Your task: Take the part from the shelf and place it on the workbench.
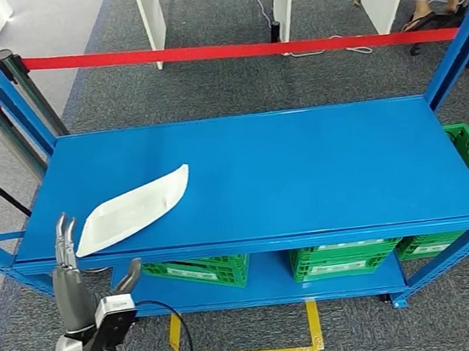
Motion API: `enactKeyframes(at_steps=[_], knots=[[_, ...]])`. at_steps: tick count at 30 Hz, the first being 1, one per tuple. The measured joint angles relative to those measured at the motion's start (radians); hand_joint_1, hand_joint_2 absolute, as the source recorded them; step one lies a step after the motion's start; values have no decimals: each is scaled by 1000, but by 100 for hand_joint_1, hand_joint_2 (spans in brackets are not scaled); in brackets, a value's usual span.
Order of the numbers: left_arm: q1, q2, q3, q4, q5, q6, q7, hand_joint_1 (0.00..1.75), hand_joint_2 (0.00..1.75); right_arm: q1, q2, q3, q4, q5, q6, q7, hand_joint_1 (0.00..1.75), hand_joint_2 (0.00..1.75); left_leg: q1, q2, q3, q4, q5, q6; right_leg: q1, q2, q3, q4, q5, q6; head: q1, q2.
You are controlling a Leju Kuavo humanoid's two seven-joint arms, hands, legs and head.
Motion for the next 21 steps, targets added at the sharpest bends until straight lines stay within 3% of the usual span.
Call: enactKeyframes(at_steps=[10, 21], knots=[[-100, 61, -85, 68, -305, 67, 158, 0, 175, -8, 0, 33, 0, 20, 37, 11, 0, 175, 0, 0, 0, 0, 0, 0, 0, 1, 0, 0, 0, 0, 0, 0], [-260, 143, -177, 222, -570, 78, 375, 0, 175, -14, -3, 63, 0, 35, 68, 27, 0, 175, 0, 0, 0, 0, 0, 0, 0, 1, 0, 0, 0, 0, 0, 0]])
